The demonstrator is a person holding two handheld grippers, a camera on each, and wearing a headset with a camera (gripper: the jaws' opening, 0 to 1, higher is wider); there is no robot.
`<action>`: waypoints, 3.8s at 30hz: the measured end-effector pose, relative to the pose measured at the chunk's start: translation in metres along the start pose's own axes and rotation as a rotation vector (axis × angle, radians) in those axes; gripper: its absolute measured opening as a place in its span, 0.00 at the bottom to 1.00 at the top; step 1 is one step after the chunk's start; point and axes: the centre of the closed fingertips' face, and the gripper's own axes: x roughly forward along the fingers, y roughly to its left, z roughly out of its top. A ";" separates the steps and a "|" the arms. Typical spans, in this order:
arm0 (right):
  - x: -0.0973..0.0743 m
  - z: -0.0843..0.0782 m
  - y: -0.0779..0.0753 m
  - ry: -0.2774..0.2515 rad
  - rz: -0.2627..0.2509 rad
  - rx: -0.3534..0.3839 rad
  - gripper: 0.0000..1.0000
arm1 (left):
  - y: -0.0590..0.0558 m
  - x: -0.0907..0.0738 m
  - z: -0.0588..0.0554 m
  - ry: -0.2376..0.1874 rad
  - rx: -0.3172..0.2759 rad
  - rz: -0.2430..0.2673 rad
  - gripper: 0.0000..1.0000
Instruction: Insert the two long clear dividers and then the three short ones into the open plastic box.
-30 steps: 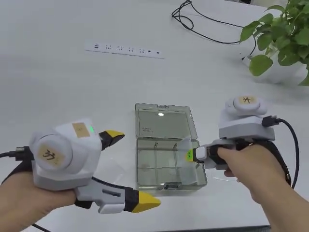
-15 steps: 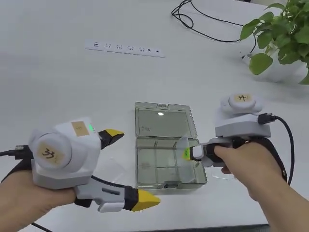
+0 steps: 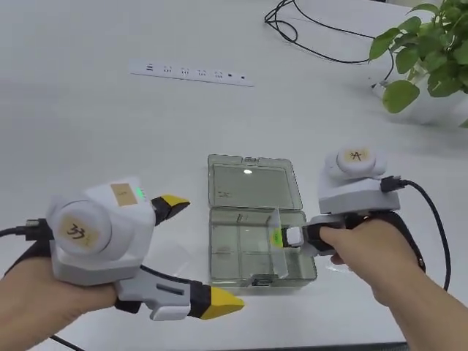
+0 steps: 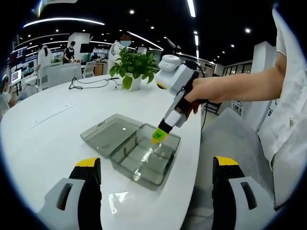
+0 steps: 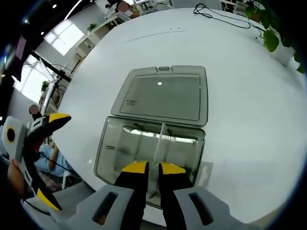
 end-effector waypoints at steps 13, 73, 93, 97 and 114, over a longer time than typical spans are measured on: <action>0.003 -0.002 -0.001 -0.014 0.042 -0.004 0.11 | 0.002 -0.002 0.002 0.000 -0.001 0.018 0.99; -0.088 0.002 0.023 -0.361 0.382 -0.628 0.80 | 0.004 -0.036 -0.004 0.045 -0.050 0.234 0.94; -0.105 -0.020 -0.018 -0.426 0.408 -0.758 0.92 | 0.020 -0.042 -0.046 0.205 -0.129 0.312 0.80; -0.107 -0.022 -0.022 -0.439 0.413 -0.752 0.92 | 0.026 -0.043 -0.063 0.270 -0.179 0.335 0.71; -0.112 -0.025 -0.031 -0.484 0.393 -0.723 0.89 | 0.041 -0.033 -0.119 0.509 -0.198 0.358 0.54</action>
